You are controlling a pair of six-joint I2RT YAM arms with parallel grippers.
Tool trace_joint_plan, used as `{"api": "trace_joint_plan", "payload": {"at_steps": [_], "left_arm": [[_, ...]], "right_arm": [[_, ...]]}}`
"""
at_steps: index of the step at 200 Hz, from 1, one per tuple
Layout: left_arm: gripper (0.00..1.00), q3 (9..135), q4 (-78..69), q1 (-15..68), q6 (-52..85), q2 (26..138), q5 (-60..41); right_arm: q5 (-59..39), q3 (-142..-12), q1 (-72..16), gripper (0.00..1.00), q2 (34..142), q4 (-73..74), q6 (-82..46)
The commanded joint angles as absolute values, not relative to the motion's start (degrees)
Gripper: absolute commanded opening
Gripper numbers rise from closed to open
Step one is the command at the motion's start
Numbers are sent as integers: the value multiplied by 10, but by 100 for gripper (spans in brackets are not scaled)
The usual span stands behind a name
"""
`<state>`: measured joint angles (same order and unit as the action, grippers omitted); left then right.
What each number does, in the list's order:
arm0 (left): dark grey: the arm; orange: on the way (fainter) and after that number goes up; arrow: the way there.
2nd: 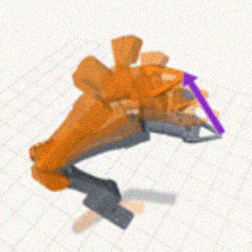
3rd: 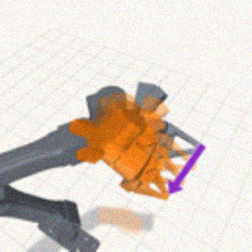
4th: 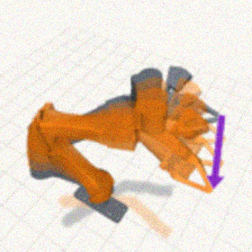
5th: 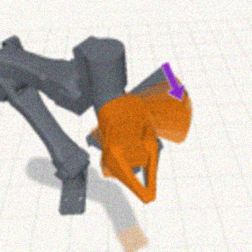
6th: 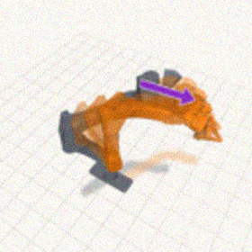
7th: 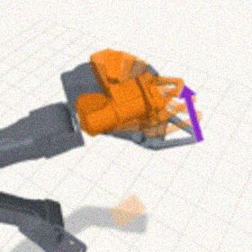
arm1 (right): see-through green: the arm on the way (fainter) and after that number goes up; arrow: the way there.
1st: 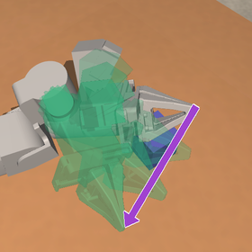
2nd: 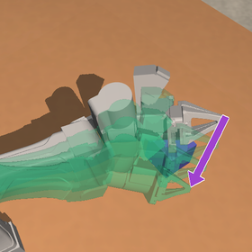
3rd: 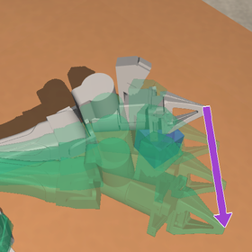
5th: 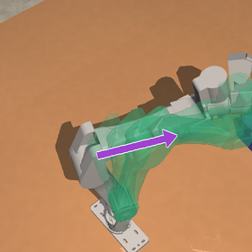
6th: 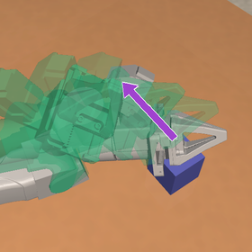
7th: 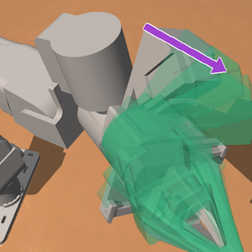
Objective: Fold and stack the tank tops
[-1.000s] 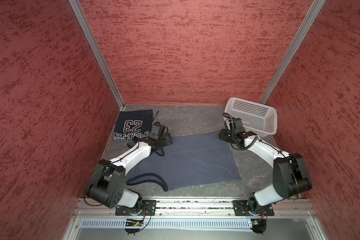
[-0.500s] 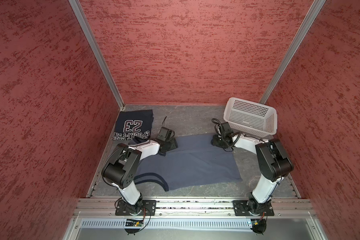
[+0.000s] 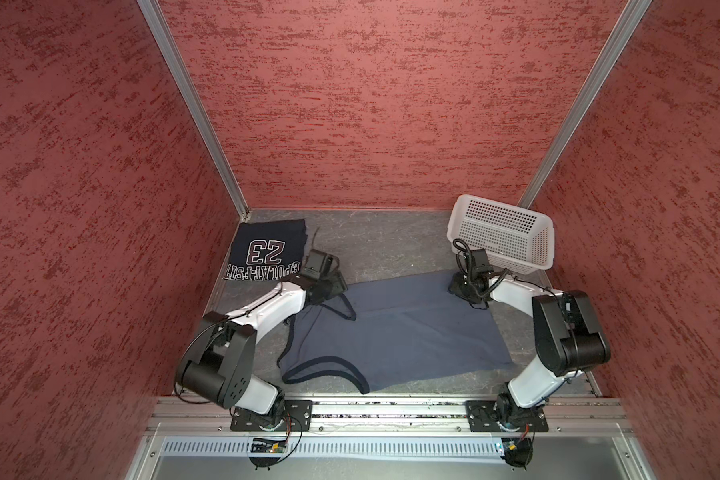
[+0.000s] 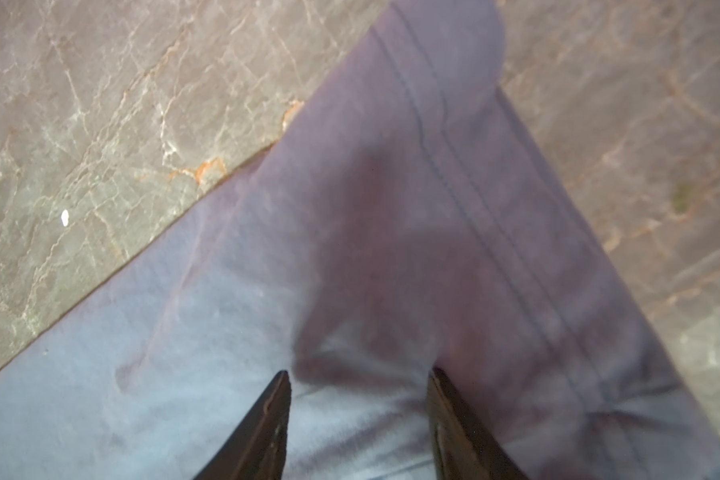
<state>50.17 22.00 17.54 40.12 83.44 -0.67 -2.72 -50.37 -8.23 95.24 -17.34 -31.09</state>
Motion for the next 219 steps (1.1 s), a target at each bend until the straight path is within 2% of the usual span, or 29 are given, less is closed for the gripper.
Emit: {"api": "trace_joint_plan", "payload": {"at_steps": [1,22,51,73,109,138,152,185,203,219], "left_arm": [[73,500,277,97,395,816,15],[72,513,281,43,385,824,0],[72,513,283,15,390,834,19],[67,520,270,4,383,862,7],[48,513,271,-8,376,879,34],[27,473,257,-14,377,842,47],[21,443,242,-17,377,811,55],[14,364,198,-43,384,742,58],[14,330,173,-68,388,721,38],[18,318,153,-88,383,728,6]], "right_arm": [[-24,-494,-80,54,936,-180,-314],[-28,-490,-80,54,941,-174,-312],[-27,-486,-80,55,947,-171,-311],[-28,-483,-81,55,951,-166,-310],[-17,-486,-80,55,955,-172,-305],[-6,-487,-80,56,956,-176,-304],[-2,-490,-79,56,960,-178,-304],[5,-493,-79,56,966,-182,-305],[6,-494,-80,56,966,-185,-305],[6,-496,-80,56,966,-186,-306]]}}
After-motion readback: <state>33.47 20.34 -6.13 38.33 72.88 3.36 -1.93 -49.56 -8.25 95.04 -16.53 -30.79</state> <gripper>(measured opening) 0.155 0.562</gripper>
